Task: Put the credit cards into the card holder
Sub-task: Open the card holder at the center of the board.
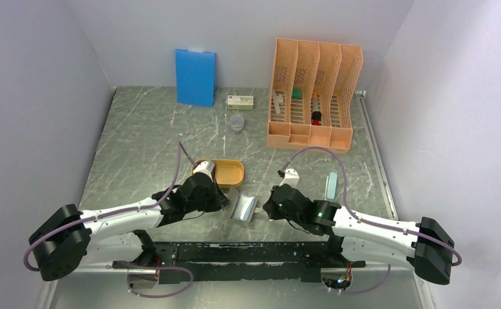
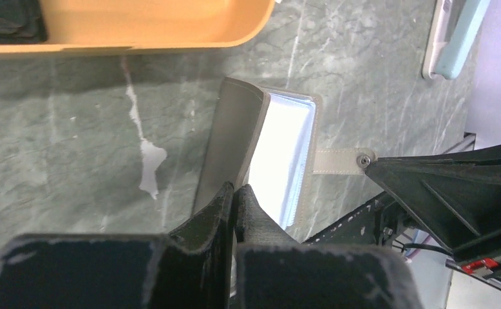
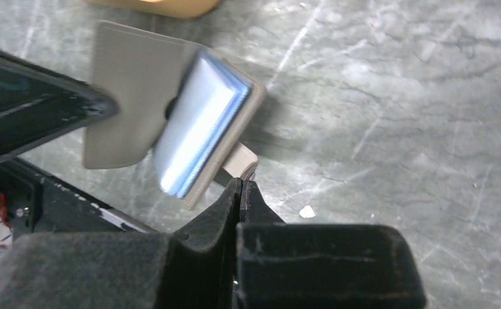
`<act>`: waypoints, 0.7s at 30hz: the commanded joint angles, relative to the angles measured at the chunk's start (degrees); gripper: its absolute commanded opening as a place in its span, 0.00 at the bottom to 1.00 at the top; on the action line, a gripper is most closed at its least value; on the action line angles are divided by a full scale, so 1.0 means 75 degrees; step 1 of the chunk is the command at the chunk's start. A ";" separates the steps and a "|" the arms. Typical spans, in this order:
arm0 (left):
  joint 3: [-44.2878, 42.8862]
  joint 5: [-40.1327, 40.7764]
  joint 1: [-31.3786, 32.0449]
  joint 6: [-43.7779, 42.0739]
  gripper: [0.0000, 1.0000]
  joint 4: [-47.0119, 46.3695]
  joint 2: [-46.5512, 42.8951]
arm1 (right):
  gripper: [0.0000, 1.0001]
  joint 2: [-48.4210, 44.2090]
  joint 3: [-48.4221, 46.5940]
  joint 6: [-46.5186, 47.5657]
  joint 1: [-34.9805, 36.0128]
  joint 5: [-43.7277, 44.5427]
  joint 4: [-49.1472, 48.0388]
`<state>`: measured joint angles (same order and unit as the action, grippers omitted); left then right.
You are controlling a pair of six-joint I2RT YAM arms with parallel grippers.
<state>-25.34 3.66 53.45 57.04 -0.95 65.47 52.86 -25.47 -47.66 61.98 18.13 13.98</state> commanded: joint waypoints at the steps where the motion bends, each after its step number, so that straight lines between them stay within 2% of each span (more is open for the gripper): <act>1: 0.0536 0.0428 0.0025 0.0165 0.05 0.1444 -0.0272 | 0.00 0.0076 0.0184 -0.0733 -0.0037 0.0474 0.0538; 6: 0.0834 0.0664 0.0024 0.0329 0.05 0.1797 -0.0685 | 0.00 -0.0181 0.0170 -0.0624 -0.0037 0.0433 0.0483; 12: 0.1079 0.0687 0.0023 0.0469 0.05 0.1730 -0.0390 | 0.00 -0.0877 -0.0001 0.0004 -0.0037 0.0290 0.0098; 18: 0.0904 0.0566 0.0033 0.0317 0.05 0.1580 -0.0014 | 0.00 -0.0238 -0.0239 0.0214 -0.0035 0.0121 0.0149; 19: 0.0864 0.0560 0.0029 0.0242 0.07 0.1627 -0.0023 | 0.00 -0.0161 -0.0231 0.0205 -0.0031 0.0080 0.0096; 21: 0.0768 0.0557 0.0033 0.0132 0.26 0.1734 -0.0154 | 0.00 -0.0125 -0.0219 0.0219 -0.0028 0.0003 -0.0023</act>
<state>-19.57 7.33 53.47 60.66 6.07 63.77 51.20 -26.02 -47.16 61.93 18.57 15.68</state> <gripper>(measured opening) 0.125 0.008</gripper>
